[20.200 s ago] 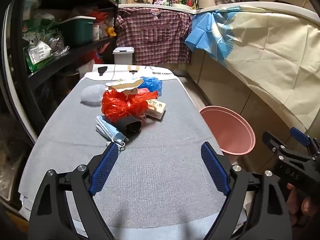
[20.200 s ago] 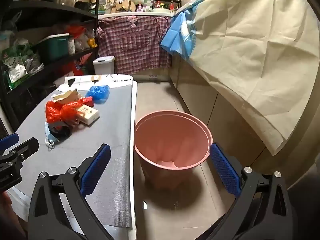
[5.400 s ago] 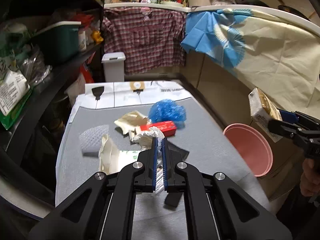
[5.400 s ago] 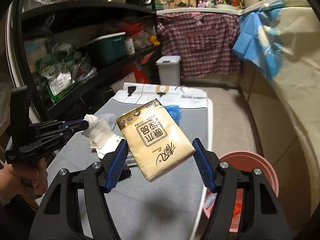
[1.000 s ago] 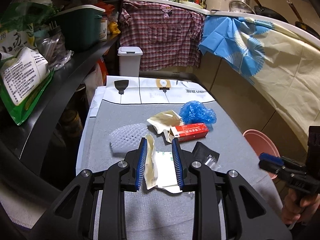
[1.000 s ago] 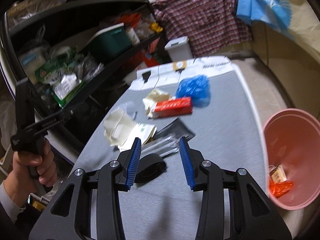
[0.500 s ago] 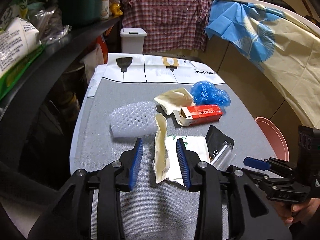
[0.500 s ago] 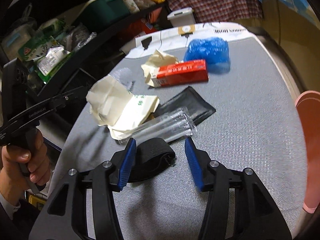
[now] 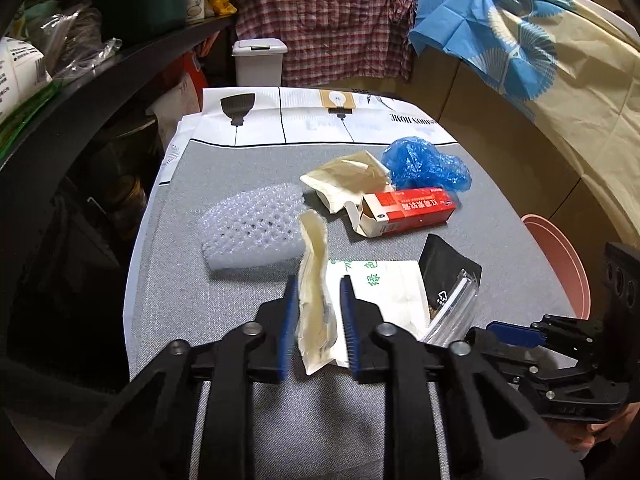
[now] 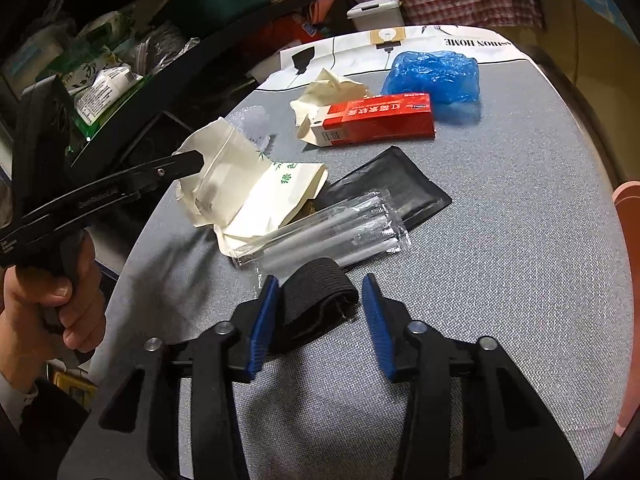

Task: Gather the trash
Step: 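Close the left tool on the beige paper strip while the right tool grasps the black strap, then lift and carry the paper strip and the strap over the pink bucket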

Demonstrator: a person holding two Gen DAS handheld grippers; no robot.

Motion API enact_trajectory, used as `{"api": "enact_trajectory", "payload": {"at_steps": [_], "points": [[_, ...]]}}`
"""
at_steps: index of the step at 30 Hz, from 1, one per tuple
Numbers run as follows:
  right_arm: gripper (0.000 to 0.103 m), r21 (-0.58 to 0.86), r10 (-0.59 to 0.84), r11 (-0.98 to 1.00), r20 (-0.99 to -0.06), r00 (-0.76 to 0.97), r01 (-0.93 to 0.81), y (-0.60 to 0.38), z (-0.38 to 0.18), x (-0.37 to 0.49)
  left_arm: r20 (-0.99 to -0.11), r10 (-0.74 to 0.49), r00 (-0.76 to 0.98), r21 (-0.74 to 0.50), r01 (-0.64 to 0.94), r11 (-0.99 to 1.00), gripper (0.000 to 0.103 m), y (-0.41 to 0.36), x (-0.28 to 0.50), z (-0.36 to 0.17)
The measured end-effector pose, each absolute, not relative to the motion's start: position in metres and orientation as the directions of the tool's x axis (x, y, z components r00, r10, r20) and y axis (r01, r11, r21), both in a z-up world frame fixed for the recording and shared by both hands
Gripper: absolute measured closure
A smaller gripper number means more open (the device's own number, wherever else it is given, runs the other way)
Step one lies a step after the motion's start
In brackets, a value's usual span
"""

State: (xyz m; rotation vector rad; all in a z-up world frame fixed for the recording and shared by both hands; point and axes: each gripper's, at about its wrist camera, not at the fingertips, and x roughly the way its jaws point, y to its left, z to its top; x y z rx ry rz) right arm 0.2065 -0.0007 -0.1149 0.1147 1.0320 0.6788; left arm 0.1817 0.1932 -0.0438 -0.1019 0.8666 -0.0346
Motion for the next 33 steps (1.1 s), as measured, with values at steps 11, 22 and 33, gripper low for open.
{"api": "enact_trajectory", "payload": {"at_steps": [11,22,33], "points": [[0.086,0.368,0.575,0.782,-0.737,0.355,-0.504,0.0,-0.101,0.198,-0.741,-0.042,0.67,-0.072,-0.016,0.997,0.099,0.193,0.176,-0.032],[0.088,0.338,0.569,0.795,-0.704,0.425,-0.504,-0.019,-0.077,0.188,-0.71,-0.03,0.704,-0.059,-0.017,0.998,0.101,0.187,0.163,-0.012],[0.088,0.319,0.552,0.819,-0.664,0.504,-0.477,-0.048,-0.051,0.176,-0.674,-0.04,0.738,-0.069,-0.008,0.998,0.101,0.171,0.144,0.01]]}}
